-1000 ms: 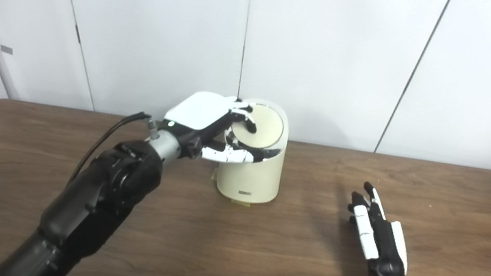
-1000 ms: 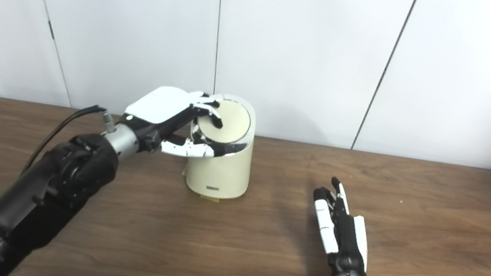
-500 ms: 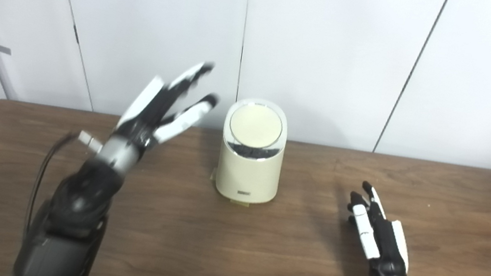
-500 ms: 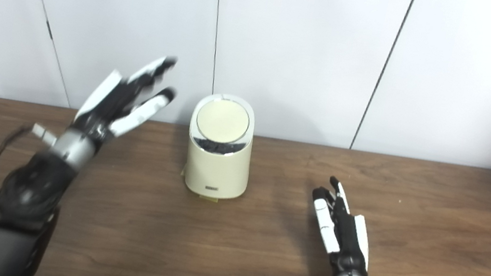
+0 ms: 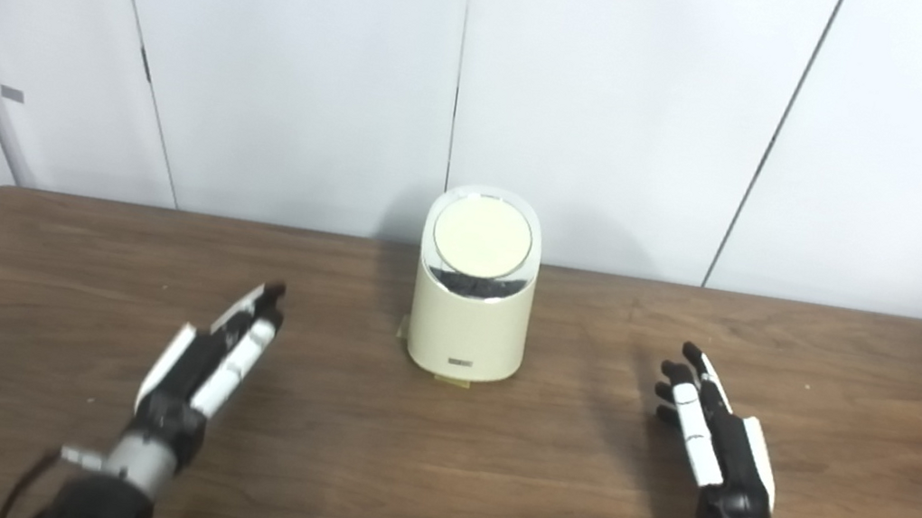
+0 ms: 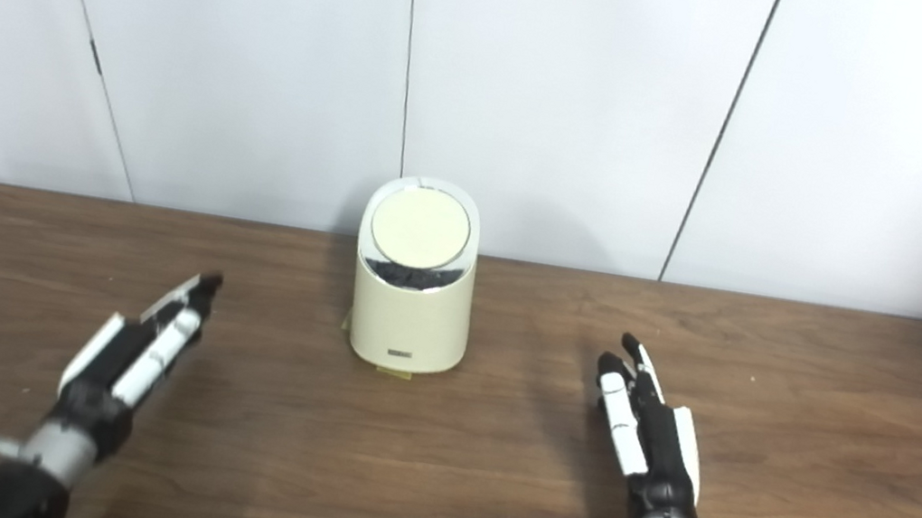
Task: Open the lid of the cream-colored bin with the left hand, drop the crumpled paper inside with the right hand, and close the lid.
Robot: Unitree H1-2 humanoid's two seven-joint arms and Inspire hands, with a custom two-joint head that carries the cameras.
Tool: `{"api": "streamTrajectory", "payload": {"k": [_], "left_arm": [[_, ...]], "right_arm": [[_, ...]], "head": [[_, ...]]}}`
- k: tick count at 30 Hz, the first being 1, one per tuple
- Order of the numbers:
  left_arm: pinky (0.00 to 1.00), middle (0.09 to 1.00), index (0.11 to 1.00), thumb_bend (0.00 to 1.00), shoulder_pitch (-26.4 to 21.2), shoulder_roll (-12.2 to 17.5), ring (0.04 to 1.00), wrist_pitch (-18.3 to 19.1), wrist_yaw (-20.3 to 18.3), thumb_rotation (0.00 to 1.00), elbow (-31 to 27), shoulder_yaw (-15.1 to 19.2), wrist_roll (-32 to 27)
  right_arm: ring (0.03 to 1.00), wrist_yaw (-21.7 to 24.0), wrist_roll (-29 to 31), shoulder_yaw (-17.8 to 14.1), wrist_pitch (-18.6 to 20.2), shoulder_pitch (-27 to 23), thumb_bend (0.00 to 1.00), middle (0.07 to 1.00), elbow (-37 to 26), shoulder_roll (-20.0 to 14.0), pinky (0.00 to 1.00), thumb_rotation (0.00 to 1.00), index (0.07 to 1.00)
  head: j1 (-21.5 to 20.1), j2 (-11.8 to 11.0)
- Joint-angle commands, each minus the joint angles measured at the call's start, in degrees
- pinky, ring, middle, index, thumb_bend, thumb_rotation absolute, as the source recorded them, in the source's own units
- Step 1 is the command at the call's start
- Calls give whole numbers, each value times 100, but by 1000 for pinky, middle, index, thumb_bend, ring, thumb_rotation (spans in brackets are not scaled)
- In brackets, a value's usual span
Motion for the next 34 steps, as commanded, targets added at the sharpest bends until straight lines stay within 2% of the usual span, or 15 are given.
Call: {"api": "streamTrajectory", "payload": {"k": [1, 4, 8, 14, 21, 27, 34], "left_arm": [[1000, 1000, 1000, 437, -159, -98, 1000, -356, 136, 865, -58, 107, -347], [1000, 1000, 1000, 453, -8, -291, 1000, -433, 190, 880, 31, 239, -791], [1000, 1000, 1000, 505, 162, -425, 1000, -624, 244, 865, 162, 231, -1037], [1000, 1000, 1000, 466, 265, -461, 1000, -905, 363, 829, 405, 202, -1121], [1000, 1000, 1000, 450, 284, -431, 1000, -1252, 416, 865, 643, 156, -1140], [1000, 1000, 1000, 436, 431, -428, 1000, -1271, 396, 865, 422, 79, -1225], [1000, 1000, 1000, 424, 492, -410, 1000, -1227, 589, 870, 166, -12, -1033]], "right_arm": [[864, 75, 87, -19, -195, -57, 545, 897, -122, -39, 826, 921, 933], [872, 86, 239, -73, -303, -21, 550, 904, -133, -26, 828, 911, 939], [889, 98, 418, -131, -421, 28, 555, 911, -157, 17, 843, 891, 944], [904, 123, 444, -131, -584, 128, 536, 929, -140, -18, 871, 896, 943], [928, 175, 695, -267, -607, 178, 523, 949, -145, -25, 924, 871, 943], [940, 240, 829, -335, -738, 264, 523, 953, -141, -76, 940, 885, 952], [945, 337, 929, -339, -865, 344, 539, 959, -141, -138, 967, 889, 963]], "head": [[3, 40], [-24, 71], [-79, 125], [-140, 162], [-176, 137], [-159, 124], [-53, 128]]}}
